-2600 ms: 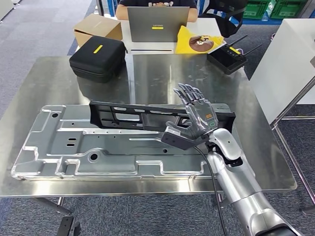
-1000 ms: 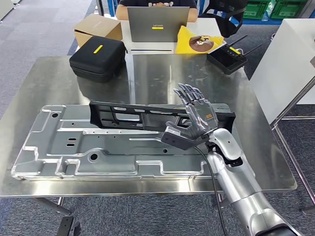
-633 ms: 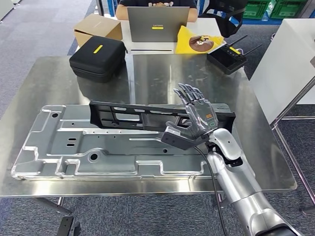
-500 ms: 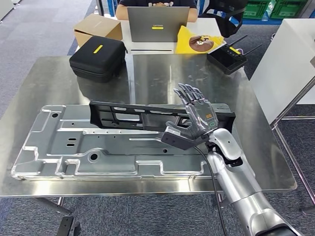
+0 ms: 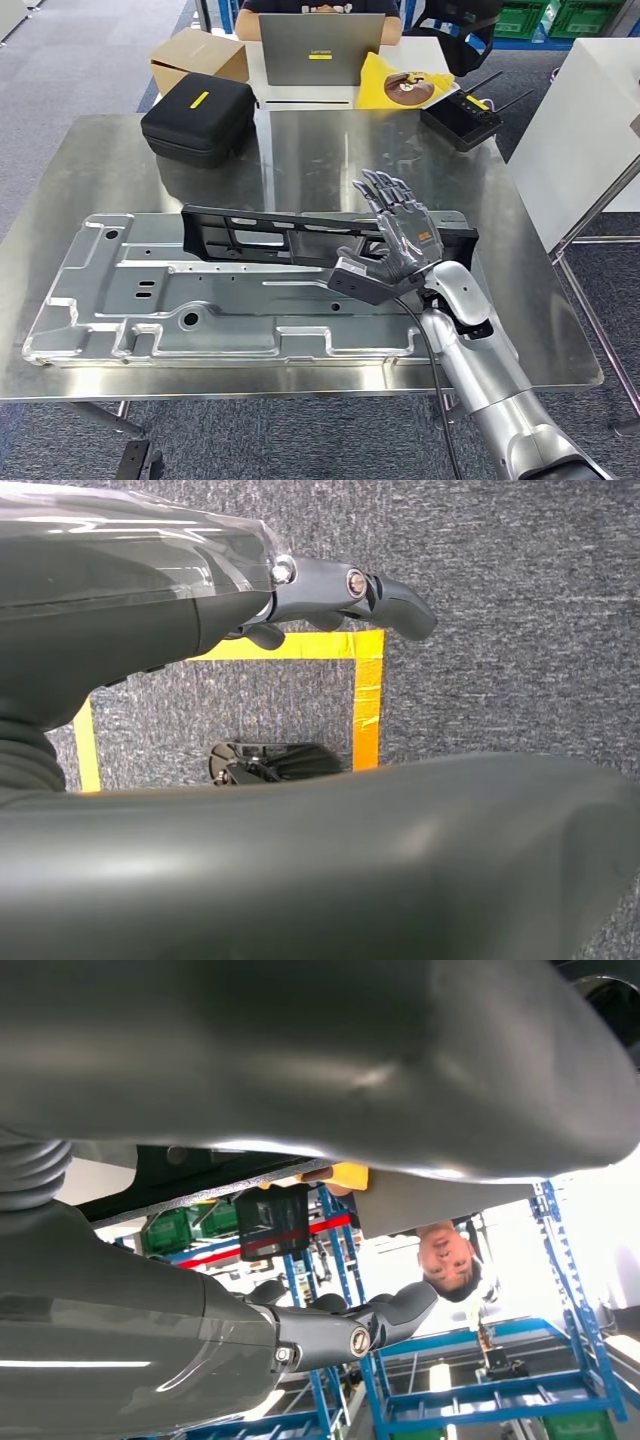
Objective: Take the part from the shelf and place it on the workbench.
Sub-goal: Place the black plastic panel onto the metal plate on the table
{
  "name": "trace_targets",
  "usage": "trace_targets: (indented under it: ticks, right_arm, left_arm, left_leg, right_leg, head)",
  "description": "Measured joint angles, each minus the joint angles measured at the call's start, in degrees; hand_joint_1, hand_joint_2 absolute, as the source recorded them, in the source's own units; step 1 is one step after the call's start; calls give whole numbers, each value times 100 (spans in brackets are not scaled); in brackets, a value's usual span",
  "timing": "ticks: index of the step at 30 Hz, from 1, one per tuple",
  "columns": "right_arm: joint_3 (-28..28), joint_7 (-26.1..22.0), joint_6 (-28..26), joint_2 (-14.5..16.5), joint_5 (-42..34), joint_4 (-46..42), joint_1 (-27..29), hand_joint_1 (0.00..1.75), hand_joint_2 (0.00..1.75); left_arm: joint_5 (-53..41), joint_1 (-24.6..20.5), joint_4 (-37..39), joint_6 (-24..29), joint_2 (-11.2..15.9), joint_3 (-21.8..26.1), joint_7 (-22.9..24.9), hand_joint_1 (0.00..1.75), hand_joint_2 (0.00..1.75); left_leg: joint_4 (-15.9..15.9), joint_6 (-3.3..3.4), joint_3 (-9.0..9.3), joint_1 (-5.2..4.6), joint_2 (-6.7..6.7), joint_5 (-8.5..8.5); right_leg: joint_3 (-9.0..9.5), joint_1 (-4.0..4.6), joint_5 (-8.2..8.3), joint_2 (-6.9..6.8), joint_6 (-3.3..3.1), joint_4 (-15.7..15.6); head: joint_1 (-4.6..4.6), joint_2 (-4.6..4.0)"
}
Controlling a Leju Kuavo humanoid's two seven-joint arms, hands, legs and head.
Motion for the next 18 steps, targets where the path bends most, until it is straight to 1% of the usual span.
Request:
trace_targets:
  ticks: [18]
  right_arm:
    - [0,0,0,0,0,0,0,0,0]
  left_arm:
    - [0,0,1,0,0,0,0,0,0]
  left_leg:
    - [0,0,0,0,0,0]
  right_leg:
    - [0,0,0,0,0,0]
  head:
    - [0,0]
